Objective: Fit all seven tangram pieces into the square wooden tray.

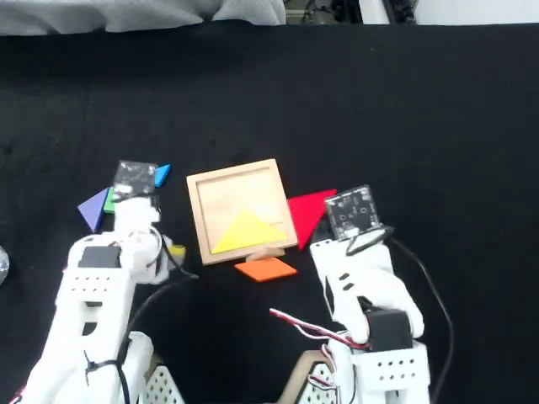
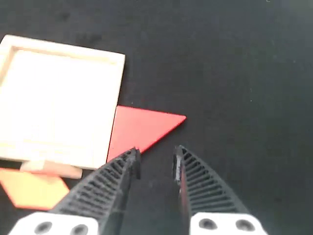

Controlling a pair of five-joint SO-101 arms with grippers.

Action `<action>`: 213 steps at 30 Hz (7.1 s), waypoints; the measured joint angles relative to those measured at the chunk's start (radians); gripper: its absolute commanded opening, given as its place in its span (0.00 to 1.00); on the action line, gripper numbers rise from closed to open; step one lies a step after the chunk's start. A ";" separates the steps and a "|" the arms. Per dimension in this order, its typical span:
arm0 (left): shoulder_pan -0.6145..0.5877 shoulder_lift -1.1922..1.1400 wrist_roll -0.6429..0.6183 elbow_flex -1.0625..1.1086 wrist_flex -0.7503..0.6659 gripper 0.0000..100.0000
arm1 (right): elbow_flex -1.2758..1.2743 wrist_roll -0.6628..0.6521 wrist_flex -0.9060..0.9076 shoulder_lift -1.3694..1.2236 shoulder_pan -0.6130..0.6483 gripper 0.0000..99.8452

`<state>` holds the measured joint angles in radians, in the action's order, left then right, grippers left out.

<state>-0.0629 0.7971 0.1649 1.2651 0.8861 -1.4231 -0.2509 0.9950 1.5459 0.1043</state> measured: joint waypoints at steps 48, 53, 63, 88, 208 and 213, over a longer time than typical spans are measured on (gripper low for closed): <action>0.166 -0.351 0.130 -0.143 -0.110 0.28 | 0.382 -0.048 -0.094 -0.864 0.023 0.13; 0.155 -0.265 0.057 -0.080 -0.169 0.28 | 0.322 -0.147 -0.144 -0.864 0.086 0.13; 0.080 -0.077 0.020 0.014 -0.190 0.28 | 0.216 -0.377 -0.161 -0.864 0.310 0.13; -0.318 0.482 -0.034 0.207 -0.026 0.28 | 0.206 -0.629 -0.058 -0.864 0.531 0.19; -0.327 0.488 -0.034 0.230 -0.026 0.28 | 1.372 0.422 0.233 -1.824 0.262 0.02; -0.327 0.488 -0.034 0.230 -0.026 0.28 | 1.415 0.466 0.279 -1.877 0.275 0.02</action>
<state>-0.3897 1.2850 0.1312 1.4952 0.8600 -0.0084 0.2156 1.2743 -0.3307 0.3790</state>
